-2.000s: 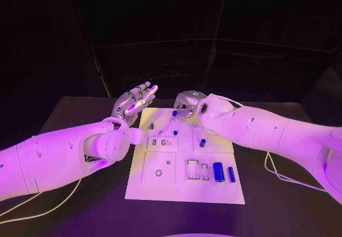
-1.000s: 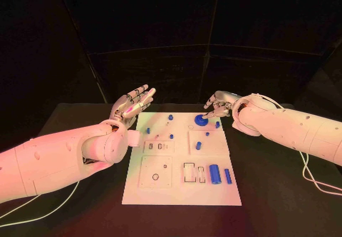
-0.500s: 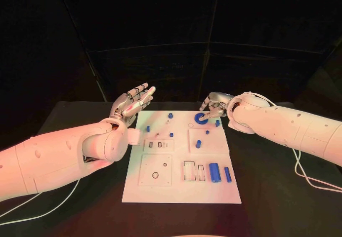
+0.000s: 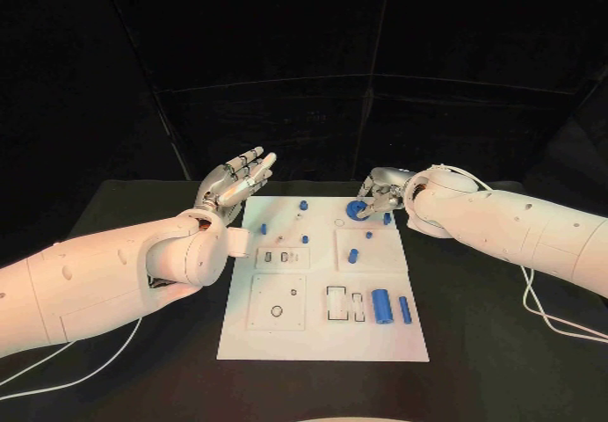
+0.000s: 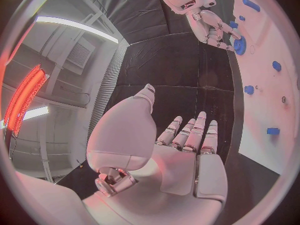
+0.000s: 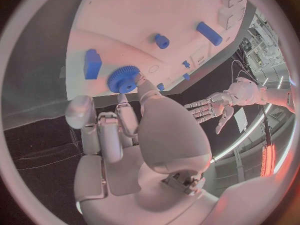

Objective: Assemble the parts on the task board

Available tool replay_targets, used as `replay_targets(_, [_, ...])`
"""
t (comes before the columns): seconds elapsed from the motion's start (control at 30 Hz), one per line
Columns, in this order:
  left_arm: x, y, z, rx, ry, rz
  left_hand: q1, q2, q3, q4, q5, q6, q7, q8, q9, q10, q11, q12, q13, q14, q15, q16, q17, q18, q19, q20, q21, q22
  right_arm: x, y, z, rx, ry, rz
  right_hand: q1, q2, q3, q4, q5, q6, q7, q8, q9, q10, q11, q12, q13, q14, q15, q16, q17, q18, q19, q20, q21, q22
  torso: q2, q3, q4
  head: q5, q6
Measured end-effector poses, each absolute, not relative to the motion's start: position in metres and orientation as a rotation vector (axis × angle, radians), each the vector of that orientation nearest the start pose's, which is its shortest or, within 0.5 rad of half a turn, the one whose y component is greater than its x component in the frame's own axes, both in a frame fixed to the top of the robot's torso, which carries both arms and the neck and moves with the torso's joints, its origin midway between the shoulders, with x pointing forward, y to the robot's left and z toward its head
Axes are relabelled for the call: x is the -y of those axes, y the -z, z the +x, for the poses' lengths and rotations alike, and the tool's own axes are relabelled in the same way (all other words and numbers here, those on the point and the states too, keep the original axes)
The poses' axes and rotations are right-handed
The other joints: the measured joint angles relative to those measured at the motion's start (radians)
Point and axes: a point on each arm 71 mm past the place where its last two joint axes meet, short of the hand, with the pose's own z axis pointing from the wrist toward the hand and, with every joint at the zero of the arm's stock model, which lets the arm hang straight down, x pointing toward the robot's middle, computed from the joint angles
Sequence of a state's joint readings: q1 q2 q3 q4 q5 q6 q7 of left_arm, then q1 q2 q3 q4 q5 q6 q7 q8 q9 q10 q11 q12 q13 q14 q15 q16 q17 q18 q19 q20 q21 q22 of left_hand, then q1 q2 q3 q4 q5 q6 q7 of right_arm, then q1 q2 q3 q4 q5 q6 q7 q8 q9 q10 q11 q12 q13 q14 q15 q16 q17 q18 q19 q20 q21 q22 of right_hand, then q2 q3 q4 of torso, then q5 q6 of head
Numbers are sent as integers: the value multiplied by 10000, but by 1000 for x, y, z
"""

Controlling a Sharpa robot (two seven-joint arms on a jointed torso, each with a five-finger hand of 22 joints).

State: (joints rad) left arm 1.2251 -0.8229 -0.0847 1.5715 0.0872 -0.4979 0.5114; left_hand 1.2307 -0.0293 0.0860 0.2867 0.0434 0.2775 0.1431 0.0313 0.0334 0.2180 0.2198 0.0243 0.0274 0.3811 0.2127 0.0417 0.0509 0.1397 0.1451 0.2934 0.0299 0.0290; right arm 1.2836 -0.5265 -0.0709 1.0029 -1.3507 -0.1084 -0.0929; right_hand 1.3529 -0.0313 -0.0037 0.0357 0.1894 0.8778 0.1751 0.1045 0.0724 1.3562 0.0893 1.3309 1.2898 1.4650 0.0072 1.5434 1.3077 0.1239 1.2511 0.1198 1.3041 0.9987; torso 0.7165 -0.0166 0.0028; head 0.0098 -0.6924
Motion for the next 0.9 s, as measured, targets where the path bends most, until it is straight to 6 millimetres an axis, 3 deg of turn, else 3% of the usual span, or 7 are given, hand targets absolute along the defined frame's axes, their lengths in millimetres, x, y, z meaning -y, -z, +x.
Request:
replay_targets(0.53, [-198, 175, 483, -12735, 14815, -11553, 0, 0, 0, 0, 0, -1, 0, 0, 0, 0, 0, 0, 0, 0, 0, 0, -1, 0, 0, 0, 0, -1, 187, 191, 583, -18402, -4594, -906, 172, 173, 87, -86, 0, 177, -1, 110, 5, 159, -16, 242, 184, 0, 0, 38, -2, 2, 71, -2, 116, 139, 8, 8, 0, 9, -32])
replay_targets(0.67, [-198, 175, 483, -12739, 14821, -11553, 0, 0, 0, 0, 0, -1, 0, 0, -1, 0, 0, 0, 0, 0, 0, 0, -1, 0, 0, 0, 0, -1, 186, 191, 583, -18375, -4579, -949, 382, 382, 330, -214, -350, 468, -76, 236, 9, 221, -78, 354, 188, 0, 0, 38, -2, 2, 108, -39, 184, 238, 8, 11, 0, 15, -58])
replay_targets(0.83, [-198, 175, 483, -12743, 14821, -11555, 0, 0, 0, 0, 0, -1, 0, 0, -1, 36, 36, 0, 0, 0, 0, 0, -1, -1, 63, 7, 0, 8, 185, 191, 582, -18247, -4550, -1092, 596, 594, 830, -516, -442, 952, -158, 356, 26, 517, -207, 637, 207, 5, -5, 75, -2, 3, 196, -127, 272, 412, 8, 12, 0, 20, -70])
replay_targets(0.9, [-198, 175, 483, -12744, 14820, -11556, 0, 0, 0, 0, 0, -1, -1, 0, -1, 36, 36, 0, 0, 0, 0, 0, -1, 0, 62, 7, 0, 8, 184, 191, 582, -18172, -4554, -1154, 640, 631, 993, -596, -475, 997, -115, 389, 25, 592, -270, 743, 210, 30, -81, 75, -2, -5, 253, -178, 352, 491, 8, 13, -2, 29, -70])
